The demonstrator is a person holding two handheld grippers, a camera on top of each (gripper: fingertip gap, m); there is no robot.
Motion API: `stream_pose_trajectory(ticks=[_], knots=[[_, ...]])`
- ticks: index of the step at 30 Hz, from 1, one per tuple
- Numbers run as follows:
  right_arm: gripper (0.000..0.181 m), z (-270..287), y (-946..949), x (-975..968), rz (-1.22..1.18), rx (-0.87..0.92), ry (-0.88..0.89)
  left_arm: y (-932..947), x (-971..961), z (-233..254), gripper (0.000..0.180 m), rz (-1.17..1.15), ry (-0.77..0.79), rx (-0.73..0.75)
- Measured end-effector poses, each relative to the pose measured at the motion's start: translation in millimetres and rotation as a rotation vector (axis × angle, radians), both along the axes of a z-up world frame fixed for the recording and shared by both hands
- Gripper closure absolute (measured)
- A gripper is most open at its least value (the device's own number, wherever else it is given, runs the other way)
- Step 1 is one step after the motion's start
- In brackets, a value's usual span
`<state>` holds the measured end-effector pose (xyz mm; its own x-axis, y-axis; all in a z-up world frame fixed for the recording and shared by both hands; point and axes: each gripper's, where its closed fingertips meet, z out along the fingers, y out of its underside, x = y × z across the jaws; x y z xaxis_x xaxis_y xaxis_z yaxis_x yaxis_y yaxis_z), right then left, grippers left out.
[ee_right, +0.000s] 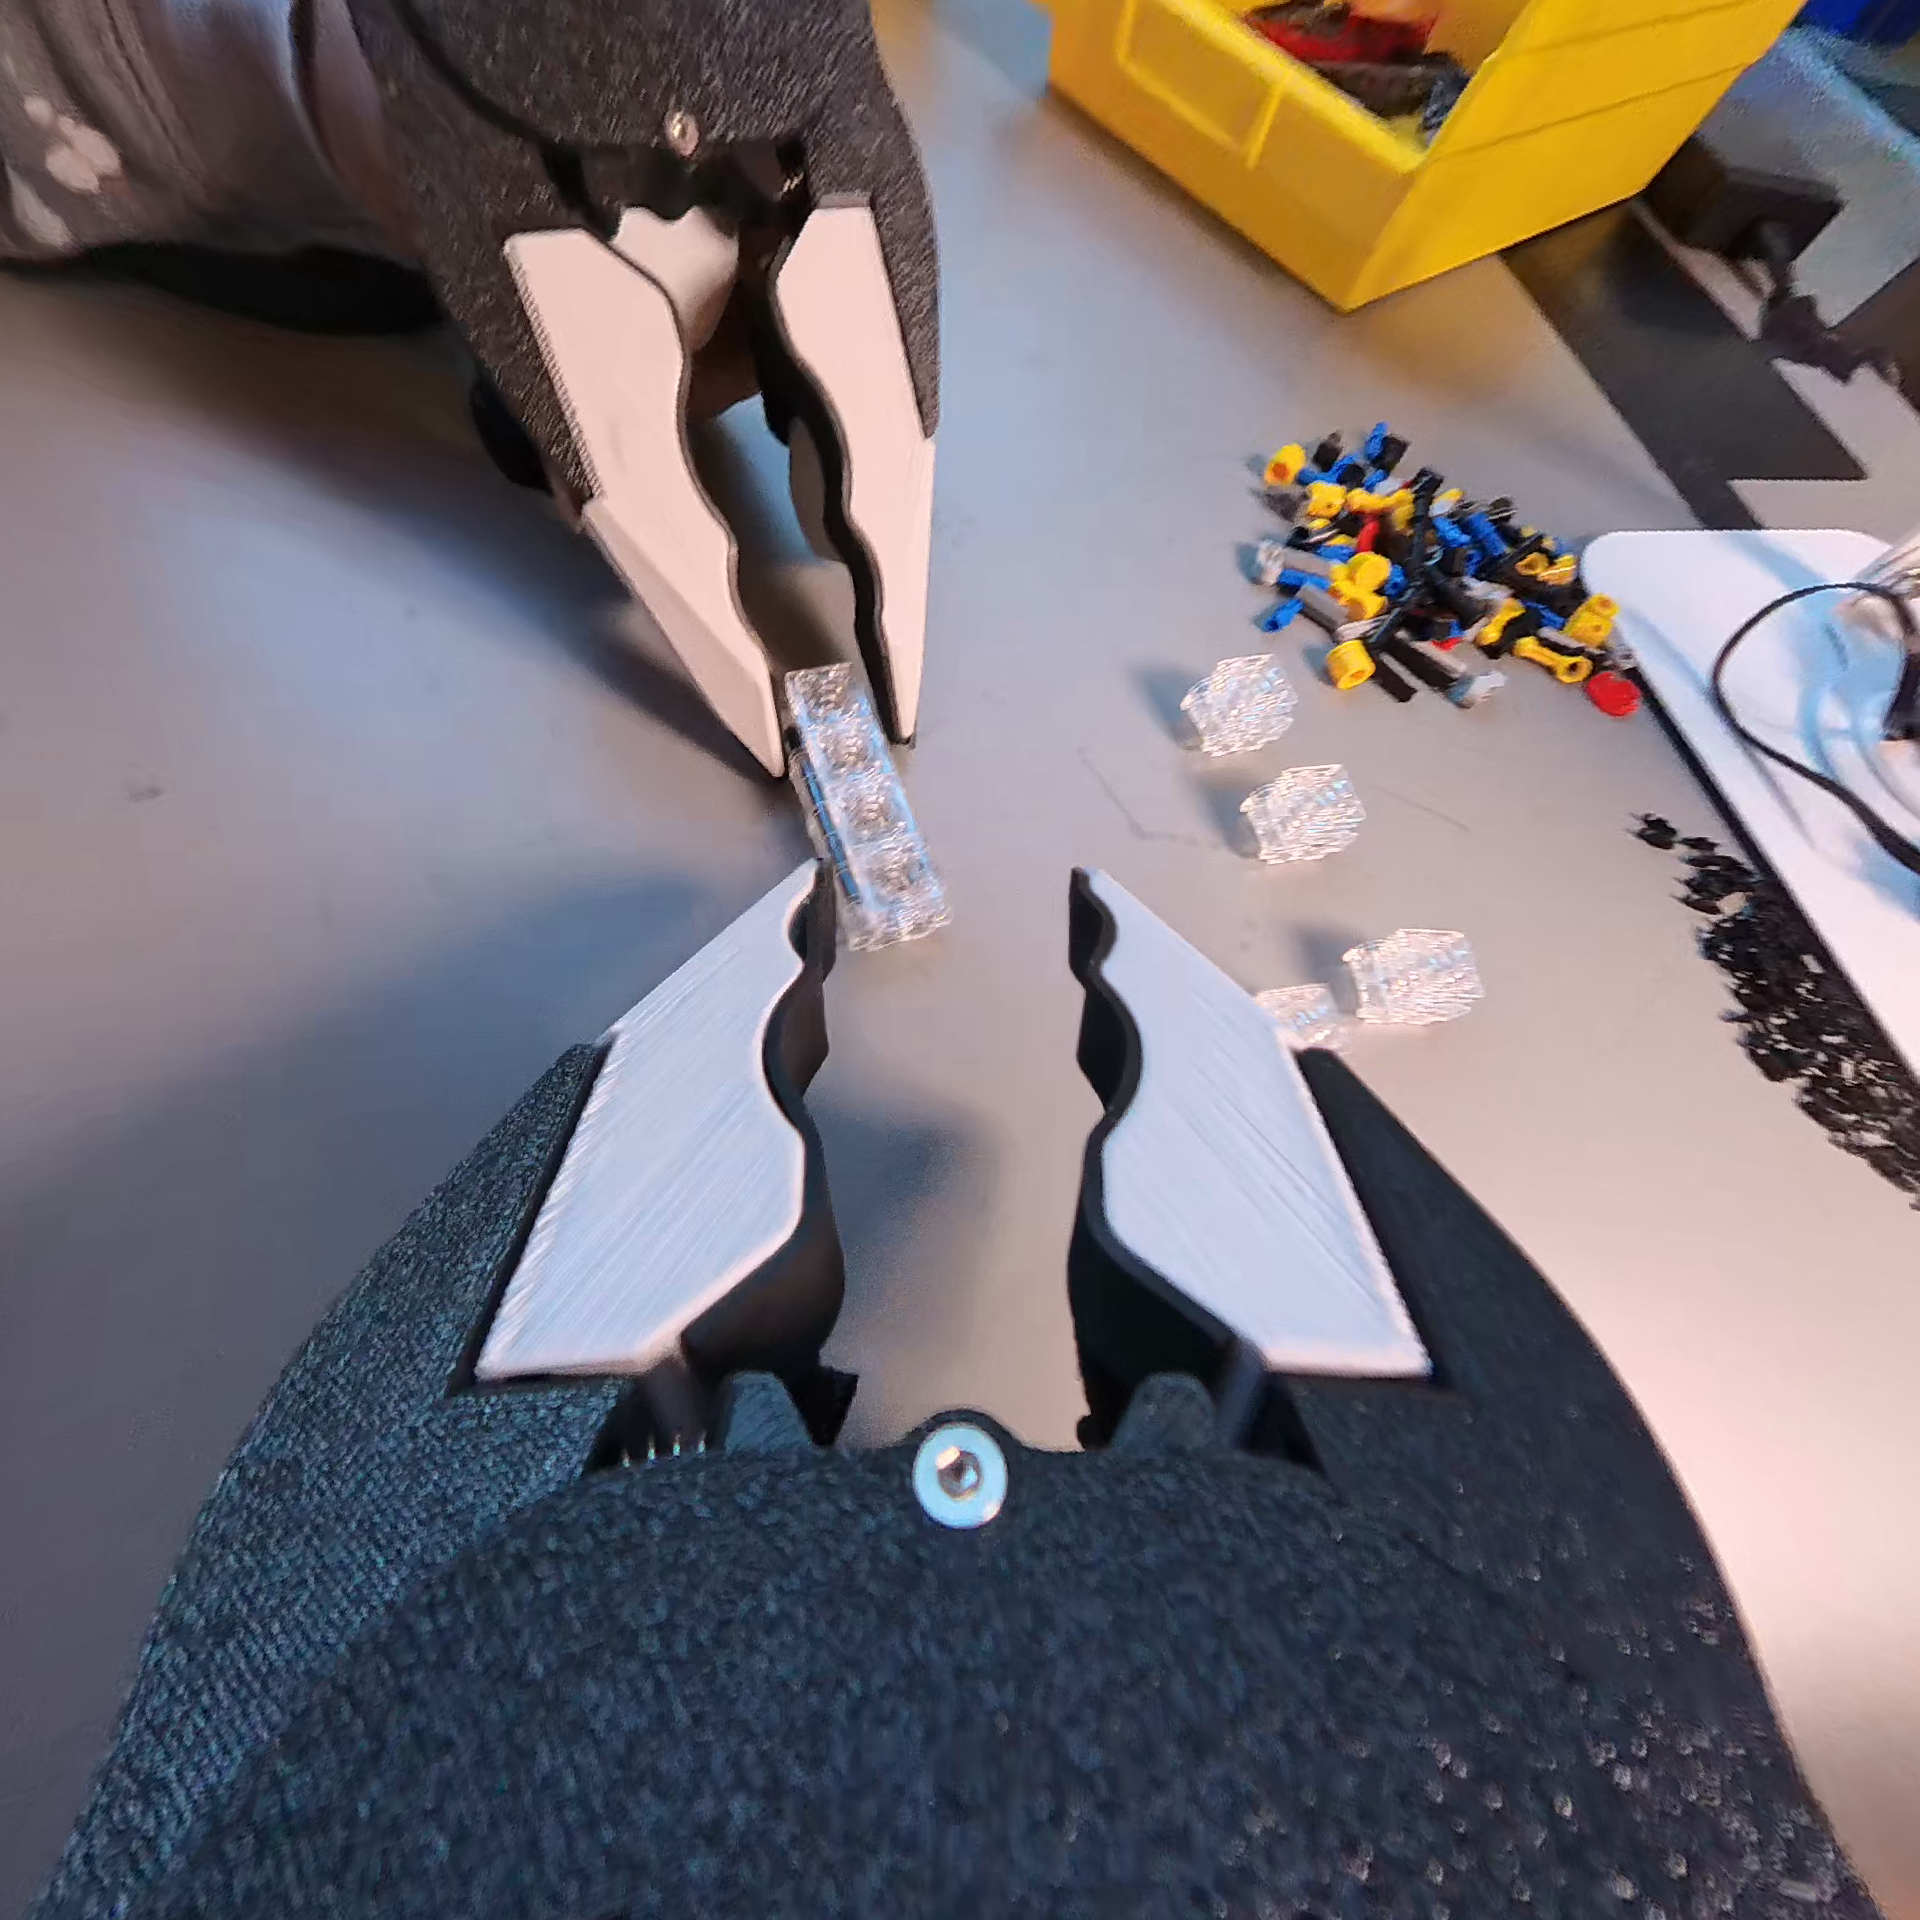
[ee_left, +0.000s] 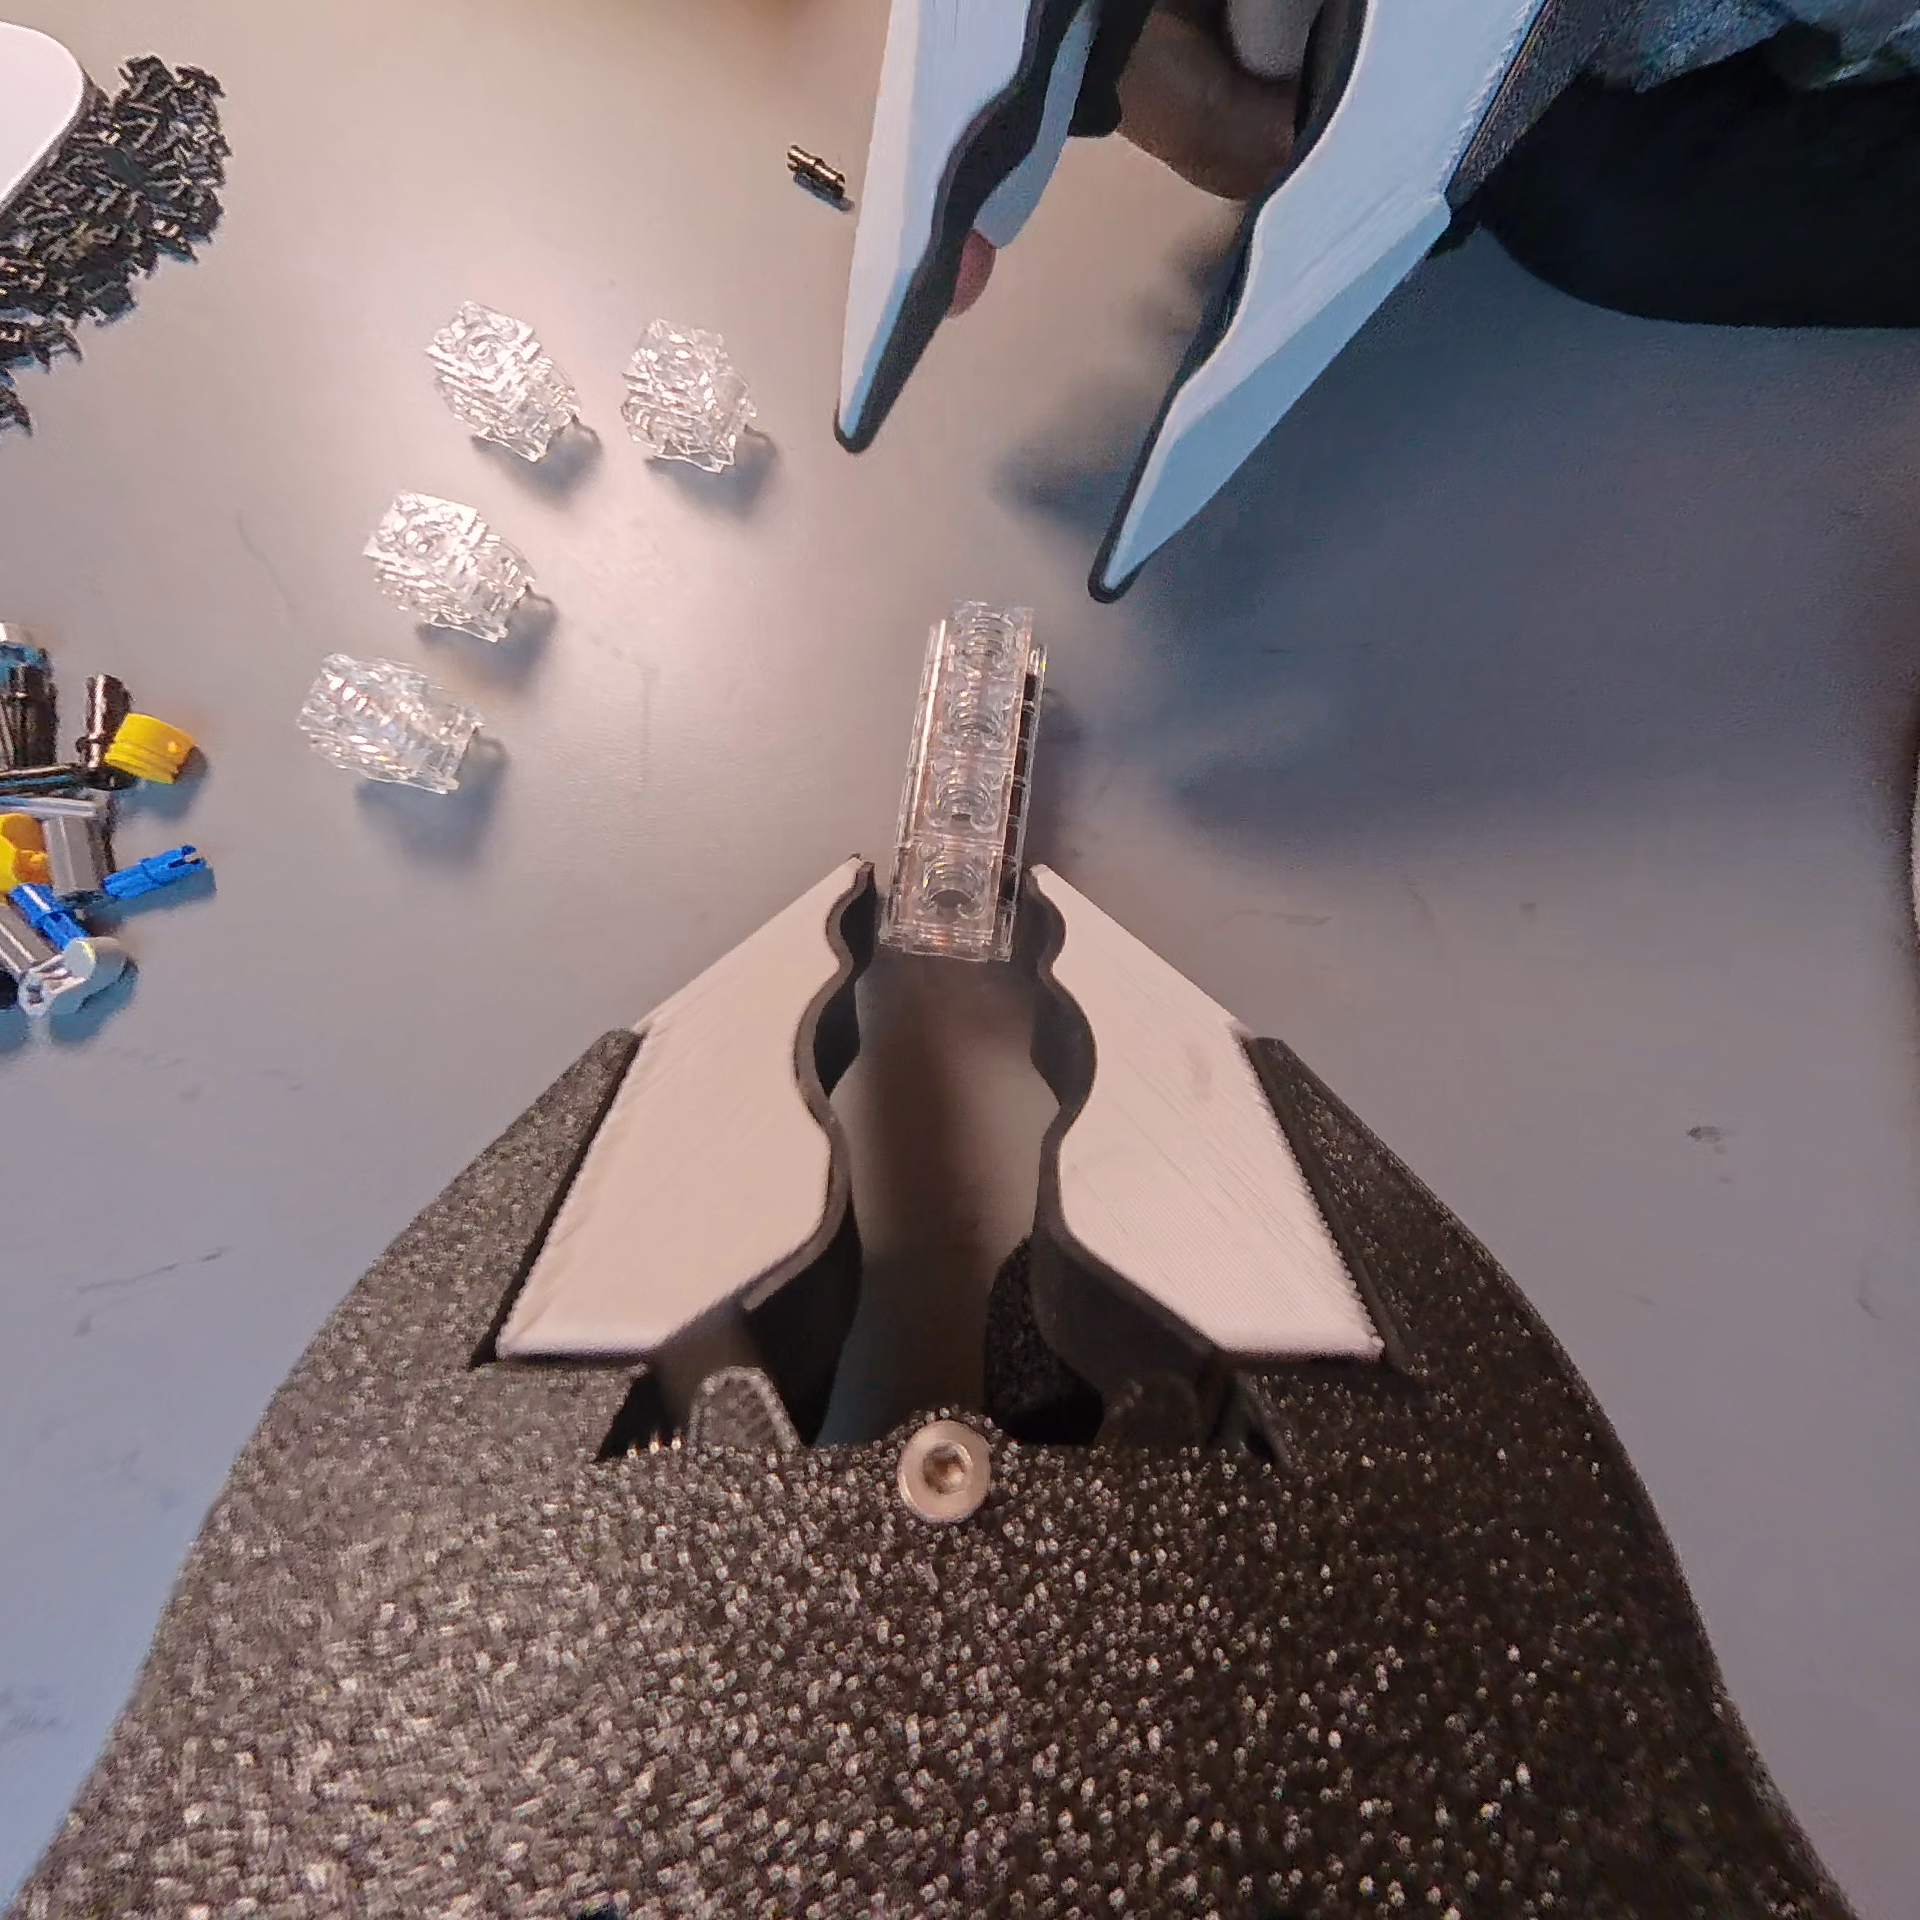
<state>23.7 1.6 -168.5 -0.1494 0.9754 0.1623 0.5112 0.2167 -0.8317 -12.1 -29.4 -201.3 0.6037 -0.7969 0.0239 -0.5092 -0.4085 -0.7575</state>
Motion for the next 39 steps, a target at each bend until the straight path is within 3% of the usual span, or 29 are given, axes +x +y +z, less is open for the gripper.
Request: stream_pose_trajectory(ticks=[11, 29, 35, 39], knots=[[0.111, 54.0, 42.3, 3.5, -0.215, -0.042, 0.31, 0.0, -0.5, 1.8, 0.156, -0.006, 0.0, 0.014], [0.111, 91.5, 85.3, 32.1, -0.425, -0.043, 0.505, 15.0, -18.0, 4.4, 0.156, 0.091, 0.026, 0.064], [0.111, 93.9, 94.4, 39.7, -0.458, -0.055, 0.528, 26.4, -27.2, 44.2, 0.151, 0.165, -0.183, 0.145], [0.113, 90.7, 92.5, 37.3, -0.448, -0.013, 0.517, 38.6, -47.0, 81.2, 0.137, 0.267, -0.35, 0.273]])
